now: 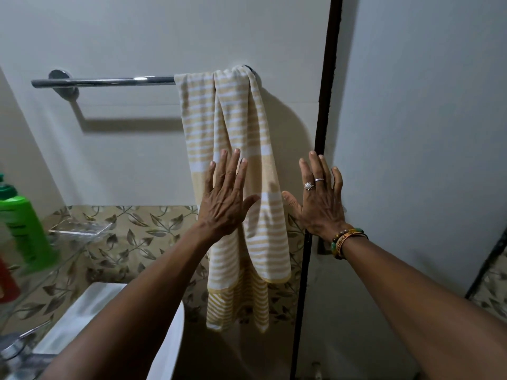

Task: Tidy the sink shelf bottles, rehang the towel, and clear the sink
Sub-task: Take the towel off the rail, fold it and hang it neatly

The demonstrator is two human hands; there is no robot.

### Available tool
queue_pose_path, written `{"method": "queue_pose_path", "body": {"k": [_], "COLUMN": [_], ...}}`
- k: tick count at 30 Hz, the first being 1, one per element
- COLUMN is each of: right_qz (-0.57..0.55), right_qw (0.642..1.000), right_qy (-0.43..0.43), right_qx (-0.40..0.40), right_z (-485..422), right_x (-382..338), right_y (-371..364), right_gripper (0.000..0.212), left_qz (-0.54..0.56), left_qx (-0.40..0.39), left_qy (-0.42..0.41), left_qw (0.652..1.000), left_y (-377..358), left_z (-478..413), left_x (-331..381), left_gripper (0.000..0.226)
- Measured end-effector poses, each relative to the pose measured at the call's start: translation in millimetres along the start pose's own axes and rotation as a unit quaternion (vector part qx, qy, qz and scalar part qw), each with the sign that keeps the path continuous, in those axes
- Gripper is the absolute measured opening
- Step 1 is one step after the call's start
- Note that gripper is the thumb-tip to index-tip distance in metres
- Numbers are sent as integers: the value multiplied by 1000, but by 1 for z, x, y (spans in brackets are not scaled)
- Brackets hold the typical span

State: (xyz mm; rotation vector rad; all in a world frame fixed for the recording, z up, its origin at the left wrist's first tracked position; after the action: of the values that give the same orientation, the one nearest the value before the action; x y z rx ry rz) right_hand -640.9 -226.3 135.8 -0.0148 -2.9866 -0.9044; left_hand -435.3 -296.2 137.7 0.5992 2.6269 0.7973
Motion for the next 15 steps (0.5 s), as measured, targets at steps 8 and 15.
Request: {"method": "queue_pose_path", "body": {"k": [8, 15], "right_qz": [14, -19], "right_qw": [1000, 999], "right_qy": [7, 23], "right_qx": [4, 21], "right_z": [-4, -25], "right_x": [0, 10], "right_y": [-4, -16], "right_gripper": [78, 77], "left_qz": [0, -14], "left_qx": [1, -4], "left_qy": [-12, 1], "left_qw": [1000, 1000], "left_y": [-11, -11], "left_z": [3, -9], "left_x": [-6, -8], "left_gripper": [82, 83]}}
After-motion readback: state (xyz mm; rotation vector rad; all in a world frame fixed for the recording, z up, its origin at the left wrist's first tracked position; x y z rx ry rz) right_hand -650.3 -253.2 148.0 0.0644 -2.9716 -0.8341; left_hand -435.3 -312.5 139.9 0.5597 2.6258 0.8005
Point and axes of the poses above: each hand's wrist, its own z-axis away from the middle knuckle, its own y-axis out of the back of the hand, x = y × z, the point moved 4 cm from there along -z, towards the middle knuckle, and after that the axes turned 1 degree about y, right-handed, at the moved point
